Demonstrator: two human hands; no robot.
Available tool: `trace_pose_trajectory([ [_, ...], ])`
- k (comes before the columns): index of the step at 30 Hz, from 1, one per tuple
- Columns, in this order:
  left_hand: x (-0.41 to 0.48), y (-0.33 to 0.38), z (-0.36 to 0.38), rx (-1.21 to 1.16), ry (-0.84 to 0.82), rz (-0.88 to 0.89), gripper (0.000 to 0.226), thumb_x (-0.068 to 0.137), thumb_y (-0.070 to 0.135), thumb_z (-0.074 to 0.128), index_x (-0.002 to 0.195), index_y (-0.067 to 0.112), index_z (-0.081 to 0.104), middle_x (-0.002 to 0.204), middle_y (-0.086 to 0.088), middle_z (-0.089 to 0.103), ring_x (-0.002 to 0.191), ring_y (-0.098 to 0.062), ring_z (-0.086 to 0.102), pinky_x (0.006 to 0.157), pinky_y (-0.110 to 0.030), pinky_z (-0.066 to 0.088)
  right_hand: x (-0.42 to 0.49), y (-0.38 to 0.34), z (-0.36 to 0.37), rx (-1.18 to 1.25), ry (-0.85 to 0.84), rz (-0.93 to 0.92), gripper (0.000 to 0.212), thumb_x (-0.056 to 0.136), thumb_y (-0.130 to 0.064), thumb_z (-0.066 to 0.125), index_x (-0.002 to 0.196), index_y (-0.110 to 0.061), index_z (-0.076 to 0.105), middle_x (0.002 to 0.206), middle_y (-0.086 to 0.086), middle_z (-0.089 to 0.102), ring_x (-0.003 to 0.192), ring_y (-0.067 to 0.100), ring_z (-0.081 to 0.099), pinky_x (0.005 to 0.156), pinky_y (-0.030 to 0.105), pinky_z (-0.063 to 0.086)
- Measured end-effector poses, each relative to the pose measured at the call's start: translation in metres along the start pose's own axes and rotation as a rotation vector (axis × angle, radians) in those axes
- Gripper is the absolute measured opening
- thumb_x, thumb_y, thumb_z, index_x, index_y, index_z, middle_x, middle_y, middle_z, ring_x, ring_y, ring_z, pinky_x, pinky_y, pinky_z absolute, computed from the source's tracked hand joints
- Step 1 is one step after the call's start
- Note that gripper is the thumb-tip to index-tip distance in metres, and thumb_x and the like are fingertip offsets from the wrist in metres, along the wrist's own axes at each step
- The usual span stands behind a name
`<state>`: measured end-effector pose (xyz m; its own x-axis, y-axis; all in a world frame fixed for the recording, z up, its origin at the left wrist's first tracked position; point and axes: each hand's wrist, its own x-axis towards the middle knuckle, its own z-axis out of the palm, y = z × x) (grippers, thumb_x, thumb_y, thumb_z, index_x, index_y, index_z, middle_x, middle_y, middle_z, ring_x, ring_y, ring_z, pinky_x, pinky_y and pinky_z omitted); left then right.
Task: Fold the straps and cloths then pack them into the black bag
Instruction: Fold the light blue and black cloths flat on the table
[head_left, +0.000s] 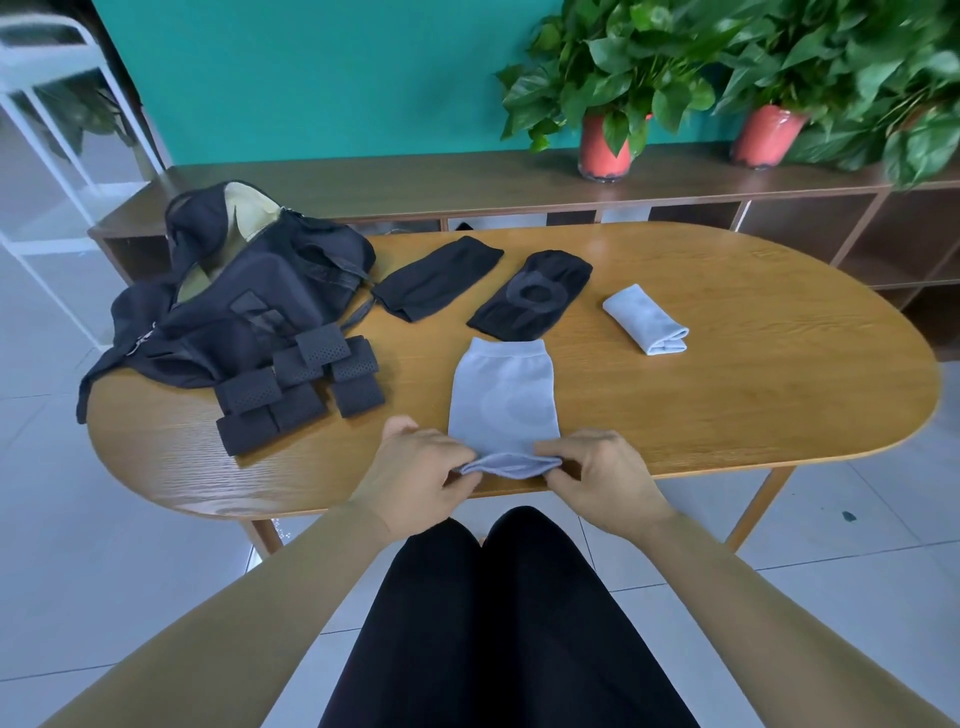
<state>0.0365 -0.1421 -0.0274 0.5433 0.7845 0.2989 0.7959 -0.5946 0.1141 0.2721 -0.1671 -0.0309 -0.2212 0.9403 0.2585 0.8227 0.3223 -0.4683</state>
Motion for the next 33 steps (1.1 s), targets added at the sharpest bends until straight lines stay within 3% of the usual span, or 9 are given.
trace_pose_trajectory([
  [3, 0.011, 0.000, 0.000, -0.176, -0.034, -0.235, 0.039, 0.094, 0.045, 0.044, 0.070, 0.015, 0.052, 0.055, 0.002, 0.047, 0.061, -0.015, 0.051, 0.086, -0.031, 0.025, 0.011, -0.002, 0.000, 0.220, 0.059, 0.239, 0.020, 0.082, -0.026, 0.058, 0.073, -0.009, 0.063, 0.060, 0.010, 0.054, 0.057, 0.024, 0.043, 0.052, 0.032, 0.035],
  [6, 0.023, 0.001, 0.003, -0.268, -0.024, -0.374, 0.035, 0.092, 0.040, 0.054, 0.069, 0.014, 0.048, 0.056, 0.003, 0.043, 0.066, -0.019, 0.052, 0.080, -0.032, 0.026, 0.020, -0.003, 0.008, 0.289, 0.121, 0.403, 0.025, 0.081, -0.029, 0.062, 0.065, -0.010, 0.058, 0.057, 0.010, 0.053, 0.055, 0.017, 0.040, 0.057, 0.029, 0.035],
  [10, 0.032, 0.001, 0.003, -0.268, 0.003, -0.450, 0.031, 0.091, 0.042, 0.057, 0.078, 0.014, 0.057, 0.063, -0.002, 0.056, 0.071, -0.019, 0.054, 0.072, -0.032, 0.022, 0.029, -0.006, 0.015, 0.142, 0.201, 0.455, 0.021, 0.085, -0.034, 0.062, 0.069, -0.020, 0.065, 0.061, -0.008, 0.060, 0.082, 0.017, 0.050, 0.080, 0.032, 0.036],
  [13, 0.035, 0.002, 0.006, -0.217, 0.019, -0.471, 0.030, 0.092, 0.043, 0.054, 0.087, 0.015, 0.062, 0.068, -0.003, 0.062, 0.073, -0.019, 0.056, 0.074, -0.033, 0.023, 0.031, -0.007, 0.019, -0.015, 0.222, 0.472, 0.023, 0.088, -0.037, 0.058, 0.077, -0.020, 0.068, 0.070, -0.005, 0.065, 0.090, 0.015, 0.046, 0.077, 0.029, 0.024],
  [19, 0.041, 0.004, 0.009, -0.205, 0.017, -0.523, 0.035, 0.094, 0.046, 0.051, 0.124, 0.029, 0.055, 0.083, 0.008, 0.068, 0.089, -0.015, 0.061, 0.088, -0.032, 0.023, 0.032, -0.009, 0.027, -0.137, 0.267, 0.482, 0.022, 0.087, -0.032, 0.055, 0.073, -0.017, 0.063, 0.067, -0.003, 0.060, 0.090, 0.016, 0.044, 0.072, 0.029, 0.016],
  [23, 0.041, 0.007, 0.010, -0.168, 0.007, -0.495, 0.041, 0.094, 0.042, 0.052, 0.132, 0.030, 0.045, 0.079, 0.008, 0.066, 0.087, -0.013, 0.061, 0.091, -0.032, 0.022, 0.031, -0.009, 0.028, -0.159, 0.254, 0.479, 0.017, 0.085, -0.030, 0.056, 0.070, -0.022, 0.056, 0.068, -0.005, 0.058, 0.092, 0.015, 0.042, 0.073, 0.031, 0.019],
  [26, 0.037, 0.006, 0.012, -0.112, 0.072, -0.462, 0.040, 0.090, 0.039, 0.059, 0.127, 0.029, 0.047, 0.083, 0.010, 0.062, 0.087, -0.013, 0.060, 0.086, -0.034, 0.025, 0.030, -0.011, 0.031, -0.175, 0.268, 0.478, 0.013, 0.085, -0.030, 0.057, 0.078, -0.019, 0.063, 0.067, -0.006, 0.054, 0.094, 0.017, 0.044, 0.073, 0.030, 0.020],
  [30, 0.035, 0.006, 0.018, 0.033, 0.183, -0.148, 0.031, 0.073, 0.014, 0.077, 0.100, 0.023, 0.065, 0.095, 0.004, 0.060, 0.089, -0.020, 0.055, 0.077, -0.033, 0.028, 0.030, -0.014, 0.032, -0.188, 0.302, 0.475, 0.014, 0.086, -0.029, 0.060, 0.092, -0.018, 0.064, 0.071, -0.006, 0.052, 0.096, 0.020, 0.047, 0.073, 0.031, 0.024],
  [33, 0.032, 0.011, 0.021, 0.034, 0.074, 0.141, 0.037, 0.077, 0.004, 0.065, 0.112, 0.018, 0.065, 0.122, 0.003, 0.062, 0.115, -0.018, 0.055, 0.093, -0.029, 0.027, 0.031, -0.015, 0.030, -0.178, 0.265, 0.495, 0.021, 0.088, -0.031, 0.057, 0.106, -0.021, 0.059, 0.079, -0.005, 0.058, 0.101, 0.018, 0.047, 0.077, 0.032, 0.028],
])
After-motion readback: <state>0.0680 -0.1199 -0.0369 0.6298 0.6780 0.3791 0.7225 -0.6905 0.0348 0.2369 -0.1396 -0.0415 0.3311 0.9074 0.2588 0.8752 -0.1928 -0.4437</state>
